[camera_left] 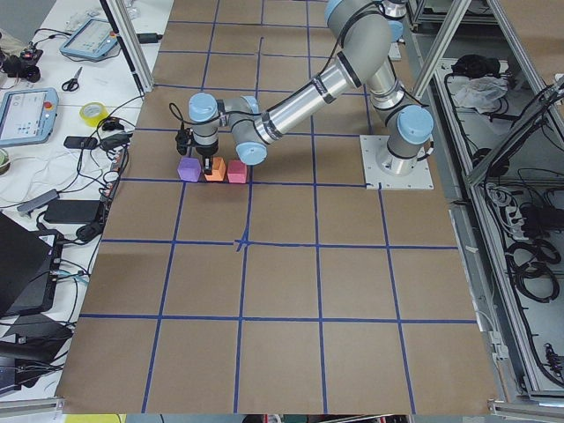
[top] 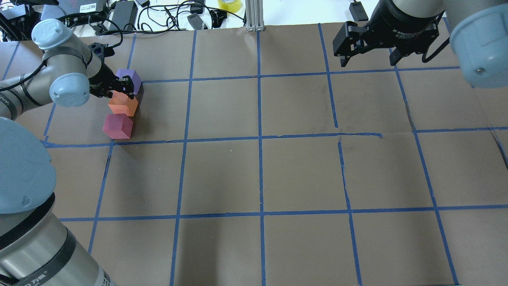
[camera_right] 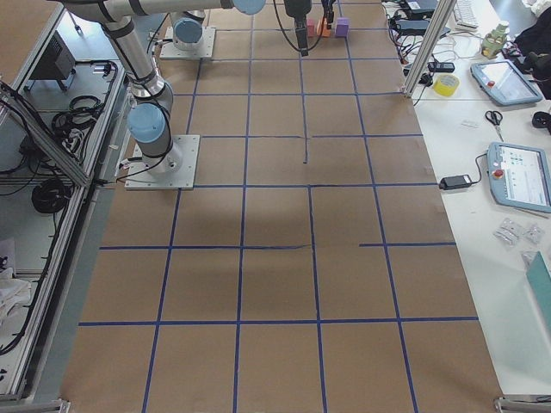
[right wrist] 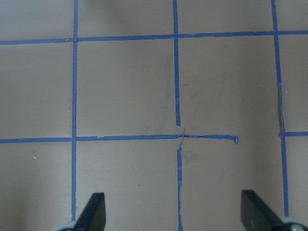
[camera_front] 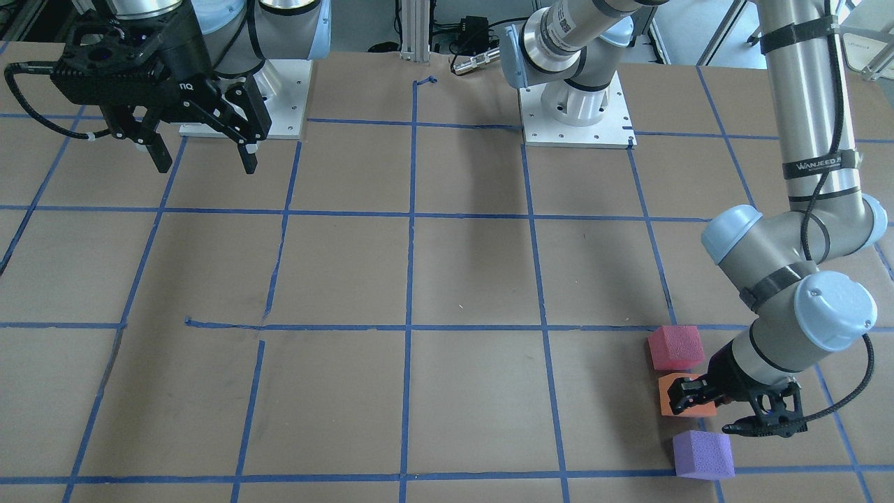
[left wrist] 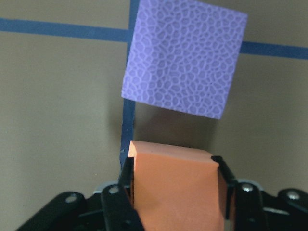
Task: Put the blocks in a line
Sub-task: 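Push the orange cube into line with the left gripper and release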
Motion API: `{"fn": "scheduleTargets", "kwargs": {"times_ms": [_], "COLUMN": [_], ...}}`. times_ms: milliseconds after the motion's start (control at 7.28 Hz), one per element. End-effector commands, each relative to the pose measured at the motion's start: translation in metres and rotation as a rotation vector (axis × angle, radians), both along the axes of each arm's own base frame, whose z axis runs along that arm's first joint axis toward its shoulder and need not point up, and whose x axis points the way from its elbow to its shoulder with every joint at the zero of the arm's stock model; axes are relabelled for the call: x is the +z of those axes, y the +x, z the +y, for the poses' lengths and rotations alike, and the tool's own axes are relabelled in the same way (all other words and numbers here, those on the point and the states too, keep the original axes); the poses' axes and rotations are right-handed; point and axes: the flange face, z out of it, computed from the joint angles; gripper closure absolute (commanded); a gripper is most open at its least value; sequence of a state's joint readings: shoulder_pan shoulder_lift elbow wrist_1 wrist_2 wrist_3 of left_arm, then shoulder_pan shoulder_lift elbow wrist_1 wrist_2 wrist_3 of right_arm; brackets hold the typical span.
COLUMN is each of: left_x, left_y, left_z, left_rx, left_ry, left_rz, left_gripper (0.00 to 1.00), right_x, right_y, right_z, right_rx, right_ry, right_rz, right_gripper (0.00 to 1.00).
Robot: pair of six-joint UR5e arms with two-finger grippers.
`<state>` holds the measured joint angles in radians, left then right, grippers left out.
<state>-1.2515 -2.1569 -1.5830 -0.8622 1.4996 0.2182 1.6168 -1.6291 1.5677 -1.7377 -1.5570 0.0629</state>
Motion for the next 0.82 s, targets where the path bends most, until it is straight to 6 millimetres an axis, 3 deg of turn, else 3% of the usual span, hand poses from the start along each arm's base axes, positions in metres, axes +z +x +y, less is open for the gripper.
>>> {"fn": "scheduleTargets", "kwargs": {"times_ms": [0, 137, 550, 687], "left_x": [-0.002, 0.001, 0.021, 0.043], "left_y": [0.000, 0.001, -0.007, -0.016], "left_z": [0.002, 0.003, 0.007, 0.013], "left_rx": [-0.005, -0.004, -0.011, -0.016], "left_ry": [-0.001, -0.001, 0.009, 0.038], "left_rz": [-0.005, -0.008, -0.006, 0.002], "left_gripper": [0.15, 0.01, 0.00, 0.00], "right_x": [0.000, 0.000, 0.000, 0.000], "right_y": [0.000, 0.000, 0.000, 0.000], "right_z": [0.000, 0.000, 0.000, 0.000], "right_rx": [0.000, 0.000, 0.000, 0.000], "right_ry": [0.000, 0.001, 0.000, 0.000], "right_rz": [-0.001, -0.001, -0.001, -0.001], "right_gripper": [0.00, 0.00, 0.00, 0.00]}}
